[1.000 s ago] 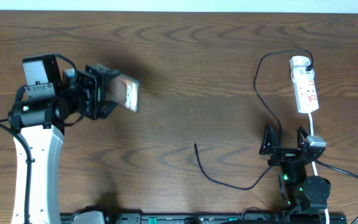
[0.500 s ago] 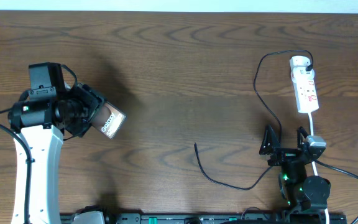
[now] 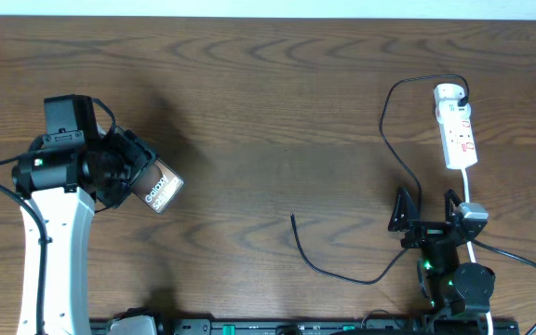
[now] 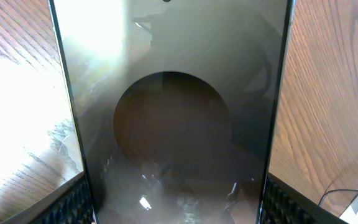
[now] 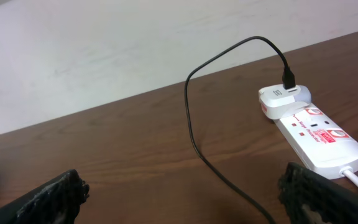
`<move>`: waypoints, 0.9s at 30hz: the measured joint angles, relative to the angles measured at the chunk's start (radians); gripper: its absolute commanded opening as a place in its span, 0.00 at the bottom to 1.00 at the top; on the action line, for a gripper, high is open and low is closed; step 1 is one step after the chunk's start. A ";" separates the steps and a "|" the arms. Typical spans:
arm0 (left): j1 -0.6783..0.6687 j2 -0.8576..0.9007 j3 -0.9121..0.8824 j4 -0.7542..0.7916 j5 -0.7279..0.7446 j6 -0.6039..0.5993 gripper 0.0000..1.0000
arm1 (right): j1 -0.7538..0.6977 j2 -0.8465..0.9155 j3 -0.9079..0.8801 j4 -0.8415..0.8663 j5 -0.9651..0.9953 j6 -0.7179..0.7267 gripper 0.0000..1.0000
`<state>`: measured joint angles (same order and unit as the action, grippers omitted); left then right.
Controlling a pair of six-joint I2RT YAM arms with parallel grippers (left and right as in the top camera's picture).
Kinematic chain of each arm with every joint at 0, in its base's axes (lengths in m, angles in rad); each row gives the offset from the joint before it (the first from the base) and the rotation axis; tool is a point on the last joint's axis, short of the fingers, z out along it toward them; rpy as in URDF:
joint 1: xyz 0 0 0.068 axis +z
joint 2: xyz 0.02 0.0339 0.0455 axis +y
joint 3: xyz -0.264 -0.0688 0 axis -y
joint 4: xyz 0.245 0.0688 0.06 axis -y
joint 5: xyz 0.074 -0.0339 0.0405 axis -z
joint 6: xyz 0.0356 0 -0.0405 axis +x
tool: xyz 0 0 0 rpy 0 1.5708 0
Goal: Plug charger to phone and switch on socket
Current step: 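Grasp the black charging cable end with the right gripper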
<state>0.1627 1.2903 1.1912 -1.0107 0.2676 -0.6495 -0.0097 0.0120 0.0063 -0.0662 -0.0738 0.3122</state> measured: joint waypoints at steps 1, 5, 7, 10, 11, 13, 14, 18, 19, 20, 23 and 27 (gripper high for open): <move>0.000 0.000 0.000 0.000 0.000 0.000 0.07 | 0.000 0.000 0.000 0.000 0.000 0.000 0.99; 0.000 0.000 0.000 0.000 0.000 0.000 0.07 | 0.000 0.000 0.000 0.000 -0.001 0.000 0.99; 0.000 0.000 0.000 0.000 0.000 0.000 0.07 | 0.000 0.000 0.000 0.002 -0.002 0.000 0.99; 0.000 0.000 0.000 0.000 0.000 0.000 0.07 | 0.000 0.000 0.000 0.033 -0.008 0.014 0.99; 0.000 0.000 0.000 0.000 0.000 0.000 0.07 | 0.000 0.000 0.000 0.058 -0.014 0.018 0.99; 0.000 0.000 0.000 0.000 0.000 0.000 0.07 | 0.000 0.000 0.000 0.110 -0.035 0.021 0.99; 0.000 0.000 0.000 0.000 0.000 0.000 0.07 | 0.000 0.000 0.001 0.126 -0.047 0.021 0.99; 0.000 0.000 0.000 0.000 0.000 0.000 0.07 | 0.000 0.002 0.032 0.095 -0.085 0.014 0.99; 0.000 0.000 0.000 0.000 0.000 0.000 0.07 | 0.000 0.008 0.062 0.056 -0.090 0.000 0.99; 0.000 0.000 0.000 0.000 0.000 0.000 0.07 | 0.000 0.018 0.089 0.031 -0.092 -0.013 0.99; 0.000 0.000 0.000 0.000 0.004 0.000 0.07 | 0.000 0.085 0.231 -0.070 -0.094 -0.071 0.99; 0.000 0.000 -0.001 -0.001 0.008 0.000 0.08 | 0.000 0.266 0.481 -0.196 -0.095 -0.141 0.99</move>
<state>0.1627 1.2903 1.1904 -1.0115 0.2752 -0.6491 -0.0097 0.2779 0.4873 -0.2619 -0.1688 0.1715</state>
